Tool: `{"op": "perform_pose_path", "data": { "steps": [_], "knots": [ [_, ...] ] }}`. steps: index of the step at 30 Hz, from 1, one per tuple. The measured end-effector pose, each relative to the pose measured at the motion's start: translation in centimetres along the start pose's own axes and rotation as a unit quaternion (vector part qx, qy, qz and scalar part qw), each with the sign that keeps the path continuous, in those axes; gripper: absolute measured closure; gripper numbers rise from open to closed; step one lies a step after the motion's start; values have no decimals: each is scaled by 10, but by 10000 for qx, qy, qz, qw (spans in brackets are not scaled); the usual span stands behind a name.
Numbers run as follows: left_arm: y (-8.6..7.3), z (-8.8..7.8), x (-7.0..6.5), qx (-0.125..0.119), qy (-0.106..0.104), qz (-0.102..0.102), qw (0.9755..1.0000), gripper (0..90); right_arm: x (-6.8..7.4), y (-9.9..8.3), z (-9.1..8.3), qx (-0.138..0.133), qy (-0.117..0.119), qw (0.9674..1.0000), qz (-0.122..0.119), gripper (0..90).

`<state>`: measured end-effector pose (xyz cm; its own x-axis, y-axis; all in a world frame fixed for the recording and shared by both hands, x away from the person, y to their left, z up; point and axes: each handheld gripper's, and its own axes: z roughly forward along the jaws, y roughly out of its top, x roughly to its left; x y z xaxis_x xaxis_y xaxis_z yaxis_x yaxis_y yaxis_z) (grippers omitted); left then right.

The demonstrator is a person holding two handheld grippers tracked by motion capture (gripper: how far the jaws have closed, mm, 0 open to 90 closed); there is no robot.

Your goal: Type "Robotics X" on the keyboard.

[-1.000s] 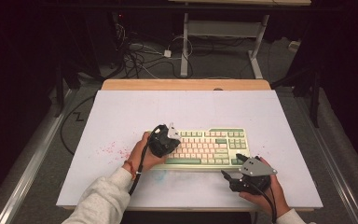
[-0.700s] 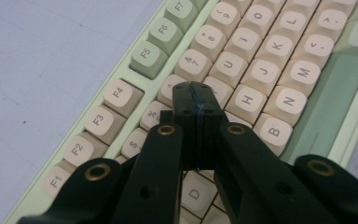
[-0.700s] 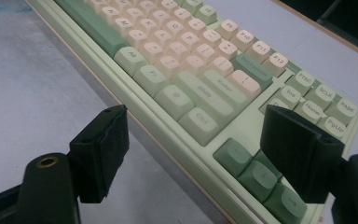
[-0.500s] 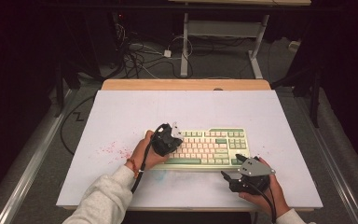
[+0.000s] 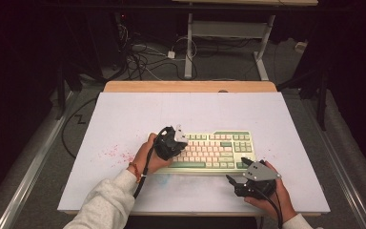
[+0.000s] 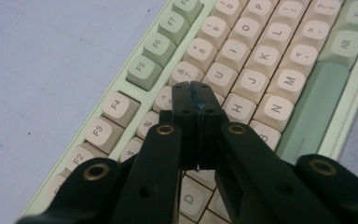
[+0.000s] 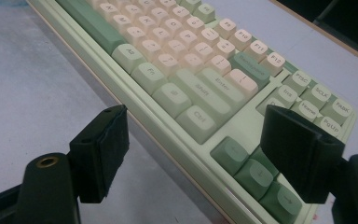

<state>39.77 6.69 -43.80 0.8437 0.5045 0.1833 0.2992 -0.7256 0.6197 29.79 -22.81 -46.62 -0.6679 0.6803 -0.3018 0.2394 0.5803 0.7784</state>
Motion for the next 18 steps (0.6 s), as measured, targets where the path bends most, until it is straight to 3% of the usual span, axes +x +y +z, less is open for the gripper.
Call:
{"op": "perform_pose_path", "data": {
  "steps": [9, 18],
  "knots": [
    [-6, -15, 3, -272, 82, -28, 9996, 780, -1, 0, -1, -6, 1, 10000, -8, 241],
    [-16, -28, 4, -601, 371, -28, 9975, 551, -2, 0, -2, -27, -20, 10000, 7, 242]
  ]
}}
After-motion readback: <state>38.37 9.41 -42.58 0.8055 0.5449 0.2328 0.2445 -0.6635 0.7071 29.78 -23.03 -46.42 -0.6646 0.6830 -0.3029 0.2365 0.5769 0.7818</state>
